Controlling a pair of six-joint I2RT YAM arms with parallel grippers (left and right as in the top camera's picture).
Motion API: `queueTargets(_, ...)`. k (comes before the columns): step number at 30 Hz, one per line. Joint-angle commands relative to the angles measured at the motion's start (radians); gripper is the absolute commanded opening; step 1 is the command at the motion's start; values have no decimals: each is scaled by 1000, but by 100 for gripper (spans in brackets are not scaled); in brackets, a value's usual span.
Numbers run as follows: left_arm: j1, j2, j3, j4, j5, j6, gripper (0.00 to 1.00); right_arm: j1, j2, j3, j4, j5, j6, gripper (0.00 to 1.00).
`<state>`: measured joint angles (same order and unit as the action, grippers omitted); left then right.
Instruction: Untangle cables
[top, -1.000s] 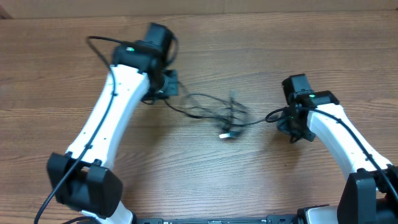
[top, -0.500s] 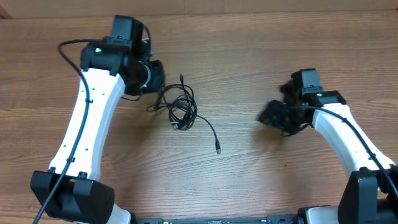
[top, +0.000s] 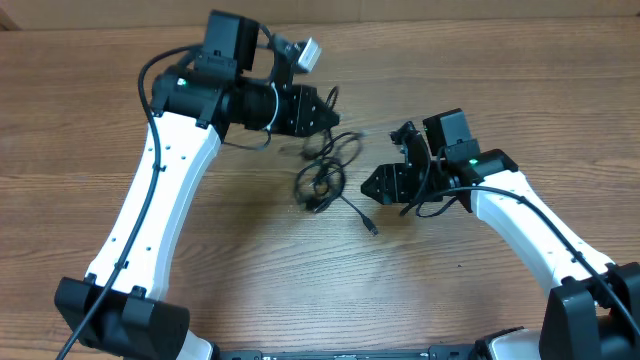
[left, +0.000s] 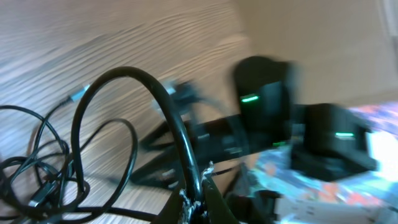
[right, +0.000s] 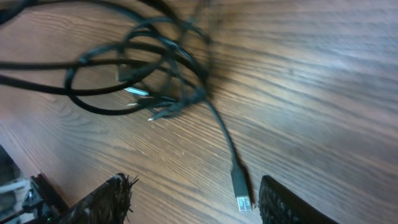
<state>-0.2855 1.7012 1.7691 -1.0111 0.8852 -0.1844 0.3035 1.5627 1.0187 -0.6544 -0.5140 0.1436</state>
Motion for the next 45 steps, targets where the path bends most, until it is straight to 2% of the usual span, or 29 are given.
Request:
queueTargets(1,3,-69,64,38,204,-32,4,21,0,-3,45,19,-3,63)
queueTargets(9,4,-109,68,131,267,-120,4,24,0,-3,156,191,177,63)
queueTargets(10,6,-109,68,130,267,-120,4,24,0,-3,154,218,185,58)
queueTargets(11,6,-109,68,129,267,-120,4,24,0,-3,150,251,195,47)
queueTargets(13,6,-109,68,127,253,-118,4,24,0,-3,130,311,220,14)
queueTargets(14,6,-109,68,124,222,-118,4,24,0,-3,118,328,230,4)
queueTargets(18,6,-109,68,66,-6,-99,4,24,0,-3,50,350,231,4)
queueTargets(20,6,-109,68,17,-172,-100,4,23,0,-3,2,411,237,4)
queueTargets(22,6,-109,68,-19,-275,-101,4,22,0,-3,-43,500,287,4)
queueTargets(24,6,-109,68,-39,-297,-100,4,22,0,-3,-66,529,325,4)
queueTargets(26,5,-109,68,-42,-284,-100,4,22,0,-3,-53,447,318,4)
queueTargets(29,-2,-108,68,-54,-294,-100,4,23,0,-3,-14,241,232,36)
queueTargets(31,-6,-106,66,-74,-375,-100,4,23,0,-3,3,138,176,49)
queueTargets(36,-24,-75,50,-130,-777,-101,4,24,0,-4,2,123,168,53)
queueTargets(40,-21,-28,49,-134,-887,-101,5,24,0,-4,1,117,169,57)
queueTargets(41,-18,-14,49,-129,-915,-101,6,24,0,-4,-1,114,169,58)
queueTargets(43,-15,9,49,-126,-930,-101,36,24,0,-4,-7,114,169,61)
queueTargets(45,-15,28,49,-140,-901,-119,55,27,0,-4,-13,111,168,63)
